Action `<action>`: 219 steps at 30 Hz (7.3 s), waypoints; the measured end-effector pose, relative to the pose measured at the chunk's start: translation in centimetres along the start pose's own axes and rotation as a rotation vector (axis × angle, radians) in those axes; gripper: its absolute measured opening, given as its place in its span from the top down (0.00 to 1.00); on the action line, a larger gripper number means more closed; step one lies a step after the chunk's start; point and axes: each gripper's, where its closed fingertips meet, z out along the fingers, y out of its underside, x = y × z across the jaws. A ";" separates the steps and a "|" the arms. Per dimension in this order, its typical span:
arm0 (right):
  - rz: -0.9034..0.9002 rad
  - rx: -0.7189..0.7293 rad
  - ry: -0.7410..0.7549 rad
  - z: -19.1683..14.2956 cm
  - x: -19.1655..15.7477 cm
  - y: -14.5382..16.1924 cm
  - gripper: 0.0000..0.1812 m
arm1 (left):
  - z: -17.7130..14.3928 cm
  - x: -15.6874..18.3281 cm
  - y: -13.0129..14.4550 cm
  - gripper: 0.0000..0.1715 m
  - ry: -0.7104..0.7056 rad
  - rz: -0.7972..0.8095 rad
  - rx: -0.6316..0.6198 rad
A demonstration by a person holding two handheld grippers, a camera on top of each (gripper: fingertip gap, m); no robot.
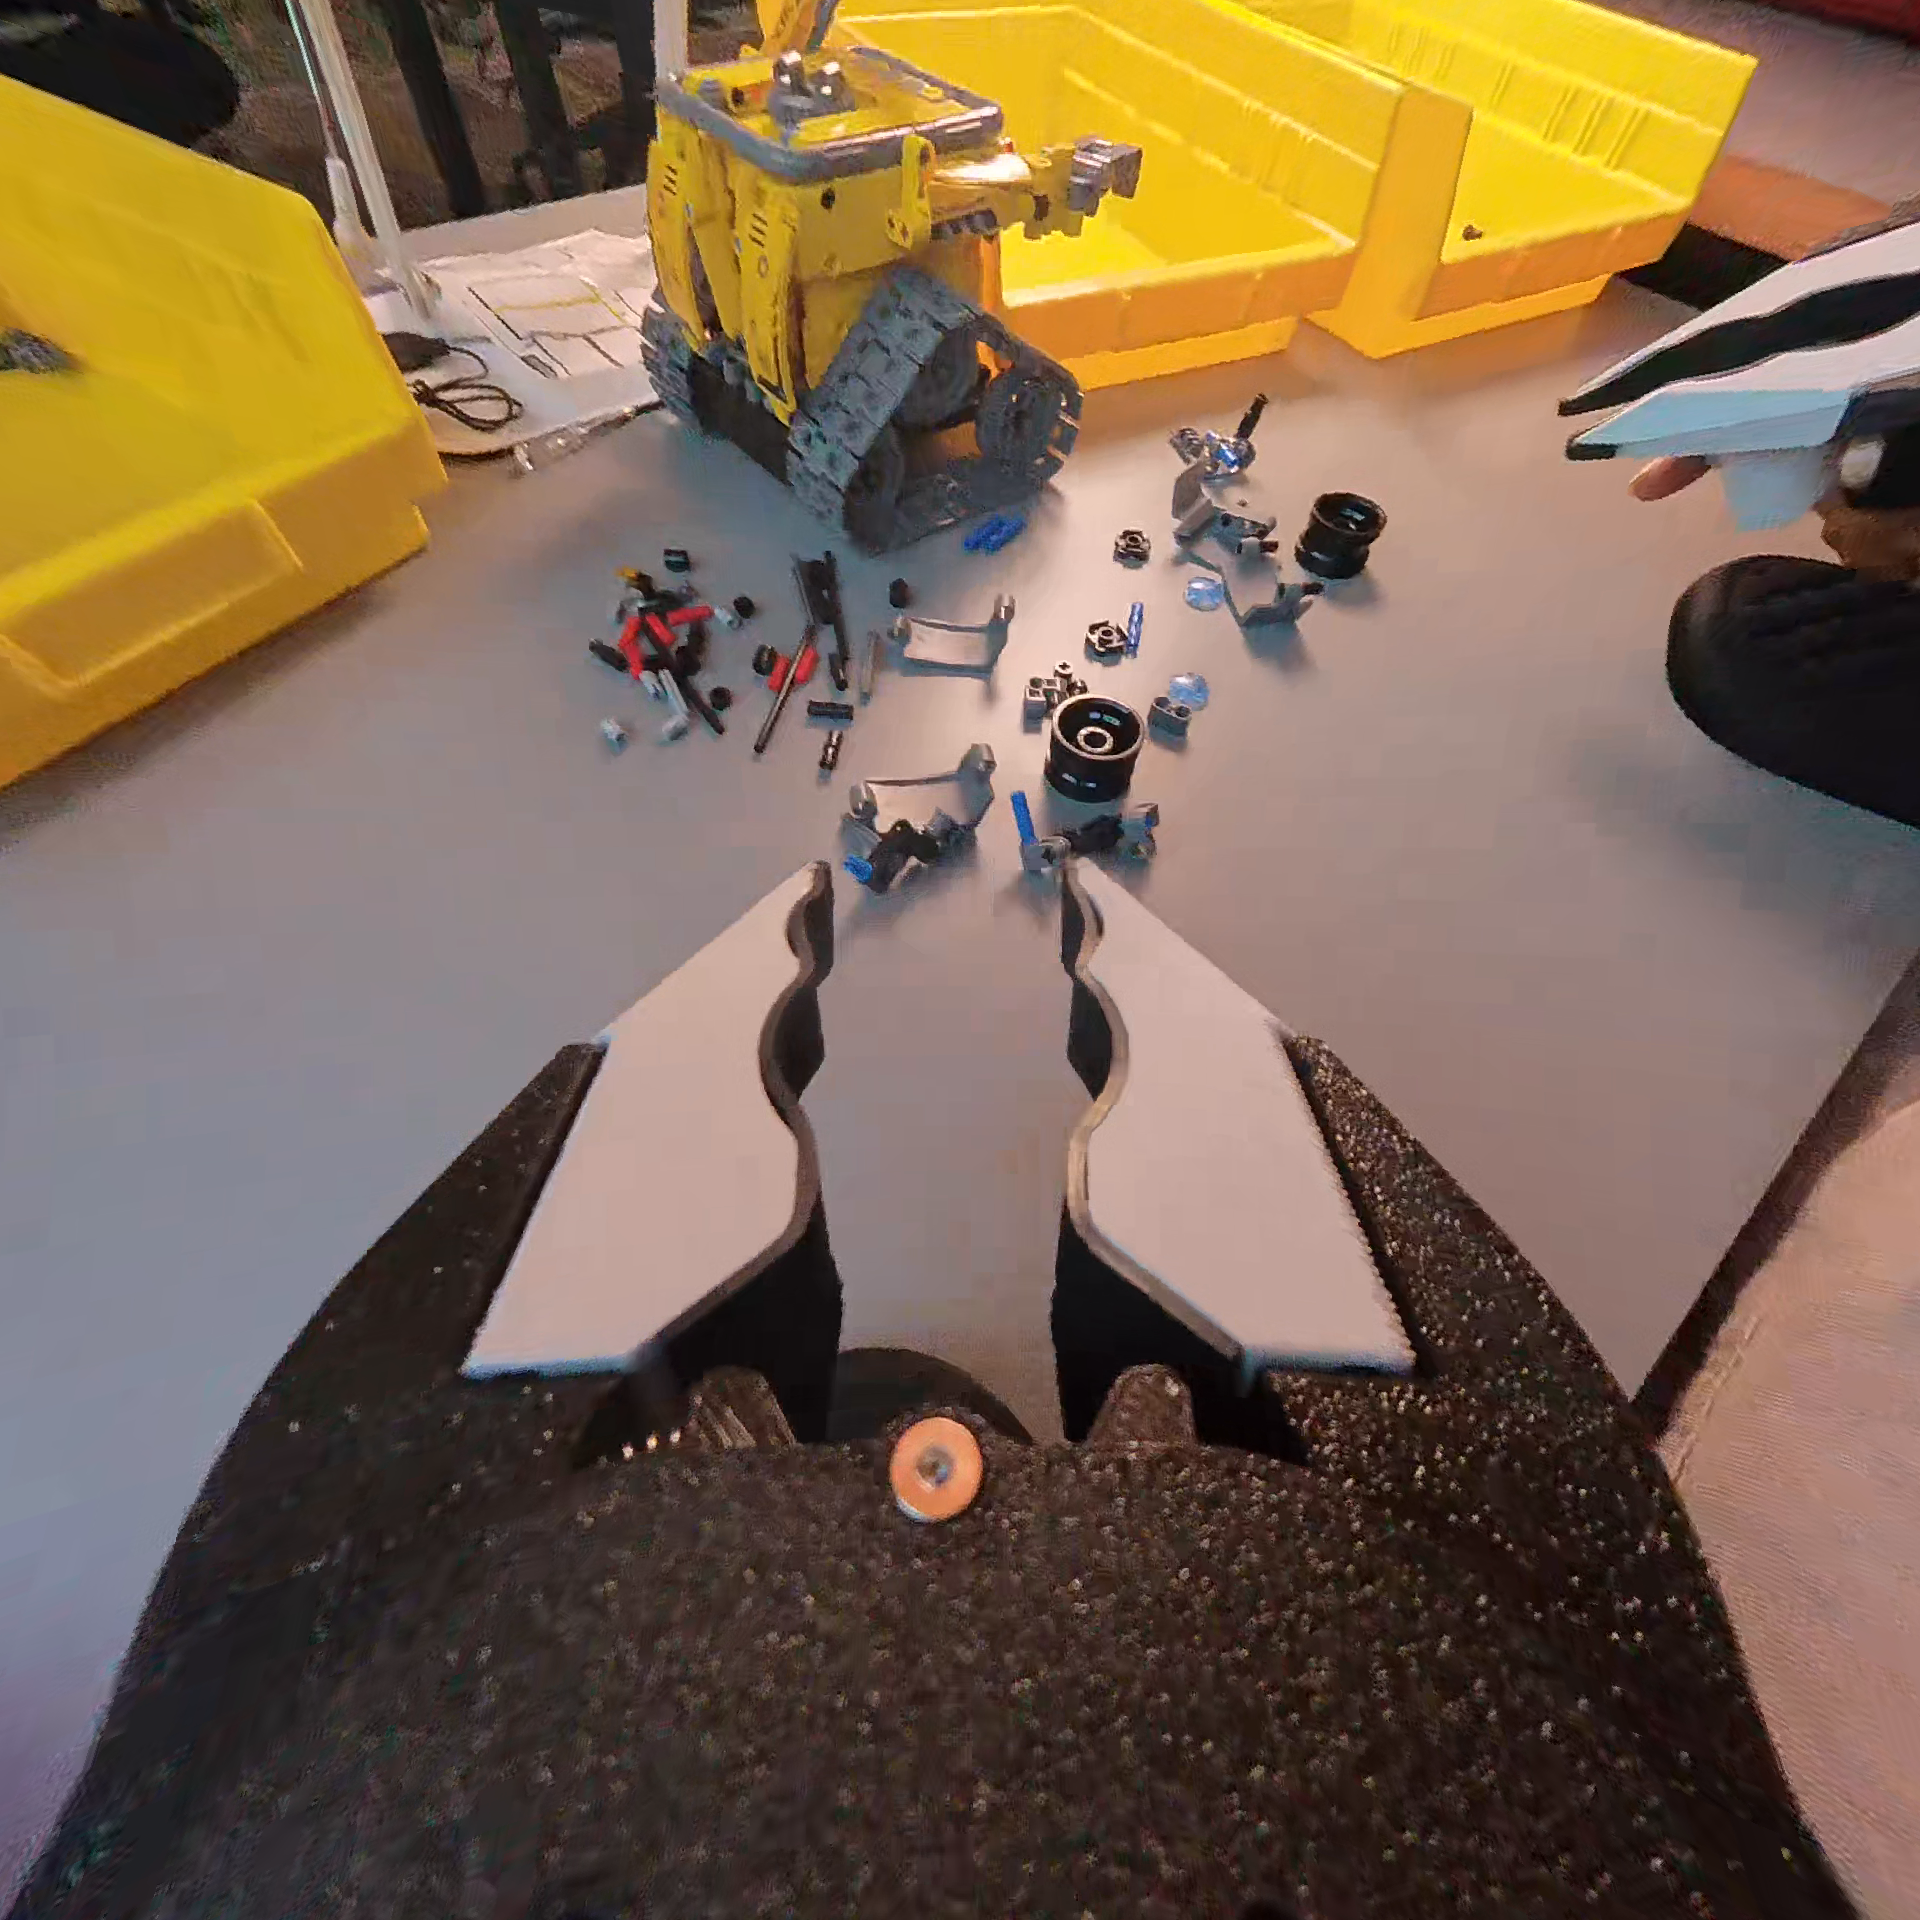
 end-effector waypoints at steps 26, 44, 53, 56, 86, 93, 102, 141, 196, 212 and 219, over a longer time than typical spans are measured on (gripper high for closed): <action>-0.134 -0.113 -0.212 4.6 -5.4 0.8 0.71 | 7.0 -1.0 4.3 0.56 -0.052 0.142 -0.327; -0.106 -0.087 -0.090 3.3 -0.8 -0.1 0.71 | 6.8 1.7 2.2 0.54 -0.076 0.179 -0.234; -0.105 -0.069 -0.175 3.6 2.7 0.2 0.67 | 7.7 2.8 1.3 0.52 -0.156 0.129 -0.209; -0.107 -0.049 -0.213 3.5 3.2 0.1 0.65 | 7.8 3.4 1.1 0.52 -0.154 0.122 -0.199; -0.346 -0.002 -0.526 3.7 -9.3 -2.0 0.72 | 8.0 -2.4 2.2 0.64 0.272 0.329 -0.232; -0.295 0.042 -0.565 5.9 -10.8 -2.6 0.74 | 8.6 -3.3 3.5 0.78 0.183 0.433 -0.223; -0.217 0.087 -0.534 6.9 -10.0 -2.4 0.77 | 8.4 -3.4 3.1 0.92 0.154 0.448 -0.200; -0.208 0.242 -0.834 5.9 -14.7 -6.7 0.97 | 6.1 9.2 -2.7 0.98 0.700 0.306 0.145; -0.217 0.313 -0.860 5.2 -12.6 -8.3 0.97 | 4.0 7.2 -5.6 0.98 0.652 0.253 0.252; -0.284 0.222 -0.628 8.3 -11.3 -5.3 0.97 | 7.7 1.6 0.3 0.98 0.367 0.433 -0.045; -0.379 0.156 -0.596 9.0 -11.8 -3.8 0.97 | 7.7 2.3 0.5 0.98 0.393 0.447 -0.044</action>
